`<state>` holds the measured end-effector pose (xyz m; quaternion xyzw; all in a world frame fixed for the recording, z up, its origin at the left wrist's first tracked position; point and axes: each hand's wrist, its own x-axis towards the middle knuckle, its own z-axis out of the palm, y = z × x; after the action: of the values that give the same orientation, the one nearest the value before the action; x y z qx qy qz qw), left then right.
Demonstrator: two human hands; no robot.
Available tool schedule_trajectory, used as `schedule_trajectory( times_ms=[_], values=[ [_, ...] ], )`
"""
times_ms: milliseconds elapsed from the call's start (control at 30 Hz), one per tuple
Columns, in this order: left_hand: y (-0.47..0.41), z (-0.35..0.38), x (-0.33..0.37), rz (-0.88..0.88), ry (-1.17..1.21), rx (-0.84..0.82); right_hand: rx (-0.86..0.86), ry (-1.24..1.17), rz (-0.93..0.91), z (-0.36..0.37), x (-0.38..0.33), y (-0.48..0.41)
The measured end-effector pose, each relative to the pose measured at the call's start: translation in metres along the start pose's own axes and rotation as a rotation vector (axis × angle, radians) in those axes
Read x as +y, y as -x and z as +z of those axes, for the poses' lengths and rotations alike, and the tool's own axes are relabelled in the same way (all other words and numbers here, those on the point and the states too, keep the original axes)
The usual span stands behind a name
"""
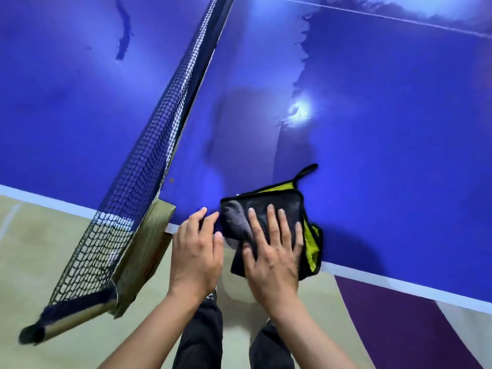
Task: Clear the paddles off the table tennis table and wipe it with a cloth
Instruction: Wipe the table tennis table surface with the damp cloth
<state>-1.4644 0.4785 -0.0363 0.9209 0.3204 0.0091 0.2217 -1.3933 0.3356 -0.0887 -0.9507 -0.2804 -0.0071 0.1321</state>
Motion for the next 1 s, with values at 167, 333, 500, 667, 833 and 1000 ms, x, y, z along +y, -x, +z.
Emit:
schedule_trajectory(
  times_ms=[167,333,500,667,833,1000],
  values=[
    [-0.02,-0.025,-0.01,0.07,-0.06,-0.177,-0.014,0.047,0.02,-0.012,-0.005,-0.016],
    [-0.048,-0.036,-0.011,0.09,-0.044,-0.215,-0.057,0.056,0.11,-0.008,-0.019,-0.05],
    [-0.104,-0.037,0.001,0.105,-0.061,-0.155,-0.083,0.085,0.226,-0.002,-0.022,-0.108],
    [-0.18,-0.026,0.012,0.213,-0.08,-0.105,-0.031,0.083,0.274,0.006,-0.008,-0.18],
    [-0.284,-0.021,0.02,0.219,-0.095,-0.058,-0.03,0.068,0.293,0.009,0.019,-0.29],
    [-0.344,-0.015,0.019,0.169,-0.097,-0.035,-0.009,0.059,0.321,0.012,0.058,-0.426]
  ],
)
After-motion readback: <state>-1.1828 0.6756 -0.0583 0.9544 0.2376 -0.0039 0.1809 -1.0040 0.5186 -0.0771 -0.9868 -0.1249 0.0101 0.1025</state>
